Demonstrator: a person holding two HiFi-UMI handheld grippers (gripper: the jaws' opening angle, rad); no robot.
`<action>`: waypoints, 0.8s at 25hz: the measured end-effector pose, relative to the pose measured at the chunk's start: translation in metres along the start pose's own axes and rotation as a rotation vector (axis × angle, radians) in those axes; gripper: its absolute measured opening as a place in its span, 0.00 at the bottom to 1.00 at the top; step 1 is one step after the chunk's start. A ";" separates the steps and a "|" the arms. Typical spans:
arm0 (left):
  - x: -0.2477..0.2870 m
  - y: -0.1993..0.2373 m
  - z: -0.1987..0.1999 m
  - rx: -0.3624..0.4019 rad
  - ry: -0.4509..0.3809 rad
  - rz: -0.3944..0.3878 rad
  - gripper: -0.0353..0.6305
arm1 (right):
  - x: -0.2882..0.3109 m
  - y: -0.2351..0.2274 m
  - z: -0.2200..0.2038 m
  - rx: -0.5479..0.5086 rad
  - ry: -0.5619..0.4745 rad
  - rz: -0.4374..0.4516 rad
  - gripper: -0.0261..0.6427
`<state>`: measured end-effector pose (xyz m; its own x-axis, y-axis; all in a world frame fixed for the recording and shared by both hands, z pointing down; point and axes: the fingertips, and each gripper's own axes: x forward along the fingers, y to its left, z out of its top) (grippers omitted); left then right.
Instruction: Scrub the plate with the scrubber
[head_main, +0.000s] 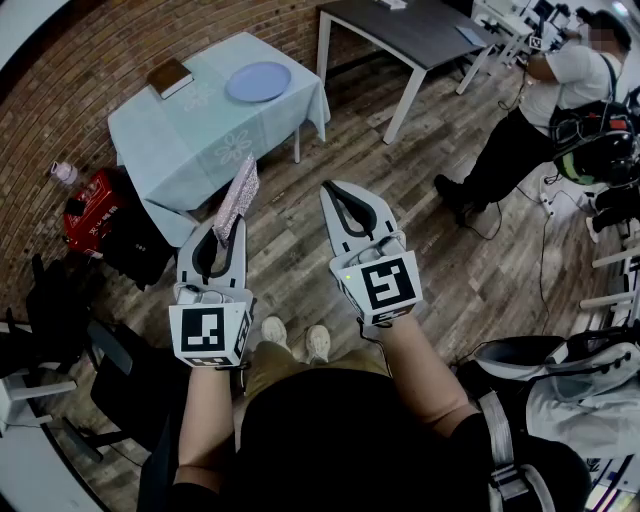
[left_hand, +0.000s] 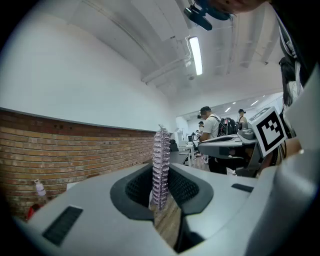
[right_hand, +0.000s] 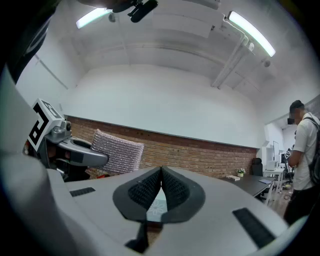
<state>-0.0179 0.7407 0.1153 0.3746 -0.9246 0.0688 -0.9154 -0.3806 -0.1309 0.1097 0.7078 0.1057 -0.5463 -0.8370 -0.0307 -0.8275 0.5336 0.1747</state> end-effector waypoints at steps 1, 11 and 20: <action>0.000 -0.001 0.001 0.000 0.001 0.000 0.18 | 0.000 0.001 0.004 0.005 0.000 0.002 0.09; 0.002 -0.020 0.013 0.013 -0.003 0.001 0.18 | -0.015 -0.007 0.017 0.004 -0.012 0.012 0.09; 0.010 -0.021 0.014 0.007 -0.014 0.006 0.18 | -0.012 -0.013 0.013 -0.005 -0.014 0.014 0.09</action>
<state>0.0066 0.7395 0.1048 0.3708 -0.9271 0.0537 -0.9168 -0.3747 -0.1382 0.1253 0.7120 0.0910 -0.5596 -0.8277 -0.0415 -0.8191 0.5447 0.1799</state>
